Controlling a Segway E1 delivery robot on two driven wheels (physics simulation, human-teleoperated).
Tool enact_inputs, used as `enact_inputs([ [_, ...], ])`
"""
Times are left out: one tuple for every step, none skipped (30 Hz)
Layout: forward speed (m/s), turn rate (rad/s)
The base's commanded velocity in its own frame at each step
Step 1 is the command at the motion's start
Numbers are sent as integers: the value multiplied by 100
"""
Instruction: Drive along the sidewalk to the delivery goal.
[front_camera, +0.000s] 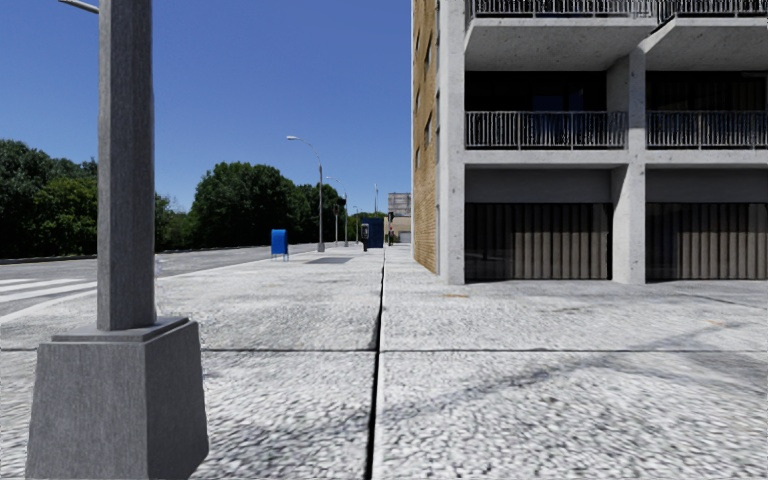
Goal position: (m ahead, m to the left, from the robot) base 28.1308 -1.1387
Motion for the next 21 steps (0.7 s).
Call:
enact_inputs([
  [122,0],
  [122,0],
  [122,0],
  [122,0],
  [122,0],
  [122,0],
  [122,0],
  [122,0],
  [122,0],
  [122,0],
  [123,0],
  [123,0],
  [123,0],
  [123,0],
  [123,0],
  [123,0],
  [123,0],
  [123,0],
  [123,0],
  [123,0],
  [123,0],
])
